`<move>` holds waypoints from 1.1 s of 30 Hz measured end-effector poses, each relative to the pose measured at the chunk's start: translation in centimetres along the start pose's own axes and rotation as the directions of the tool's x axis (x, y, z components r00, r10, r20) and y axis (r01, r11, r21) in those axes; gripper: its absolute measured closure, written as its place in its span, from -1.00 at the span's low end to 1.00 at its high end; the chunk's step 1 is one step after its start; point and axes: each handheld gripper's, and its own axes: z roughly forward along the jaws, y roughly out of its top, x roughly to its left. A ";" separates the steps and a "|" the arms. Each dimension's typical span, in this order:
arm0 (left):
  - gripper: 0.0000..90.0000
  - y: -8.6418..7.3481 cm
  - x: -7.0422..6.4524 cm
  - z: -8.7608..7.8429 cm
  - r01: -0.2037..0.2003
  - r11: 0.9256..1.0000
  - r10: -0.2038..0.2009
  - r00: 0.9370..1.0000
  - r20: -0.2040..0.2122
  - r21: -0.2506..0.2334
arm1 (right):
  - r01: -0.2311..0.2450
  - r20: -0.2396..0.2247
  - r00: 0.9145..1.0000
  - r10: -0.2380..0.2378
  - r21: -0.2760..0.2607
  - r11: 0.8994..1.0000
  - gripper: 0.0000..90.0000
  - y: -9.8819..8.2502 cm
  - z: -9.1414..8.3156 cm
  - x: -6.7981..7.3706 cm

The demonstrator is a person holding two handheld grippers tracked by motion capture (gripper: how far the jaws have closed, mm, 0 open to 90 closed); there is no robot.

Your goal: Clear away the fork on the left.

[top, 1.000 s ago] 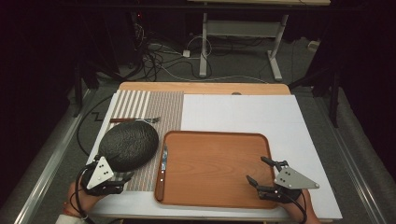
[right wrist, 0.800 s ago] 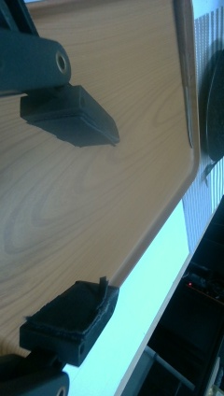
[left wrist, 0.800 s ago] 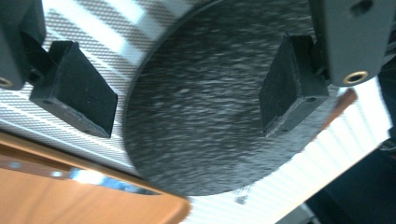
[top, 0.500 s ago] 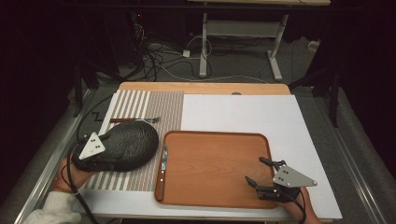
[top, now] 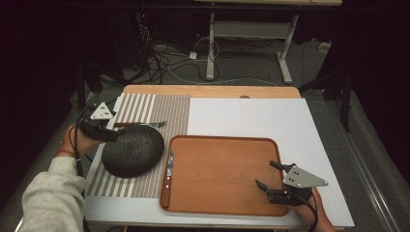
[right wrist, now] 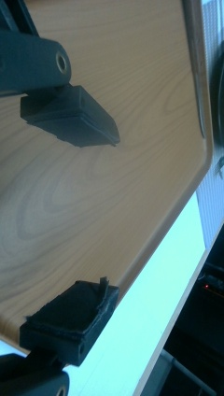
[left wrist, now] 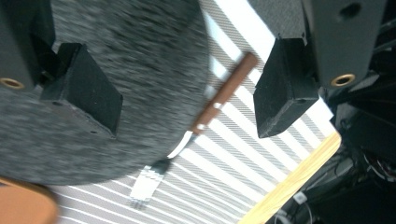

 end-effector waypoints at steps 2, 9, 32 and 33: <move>-0.49 0.3 0.8 0.8 0.000 0.999 0.000 1.000 0.003 0.032 | 0.003 0.008 1.000 -0.003 0.009 1.000 -0.48 0.1 0.0 -0.1; -0.45 0.3 3.6 4.4 0.014 0.984 -0.020 0.999 0.032 0.177 | 0.007 0.024 1.000 -0.008 0.039 0.999 -0.48 0.0 0.1 -0.1; -0.04 -0.2 5.7 8.7 -0.130 0.886 0.089 0.990 0.111 0.445 | -0.016 0.032 0.999 0.014 0.078 0.997 -0.48 -0.7 -0.9 0.1; -0.04 0.0 5.7 8.8 -0.138 0.879 0.093 0.988 0.120 0.456 | -0.011 0.029 1.000 0.009 0.077 0.997 -0.48 -0.7 -0.9 0.0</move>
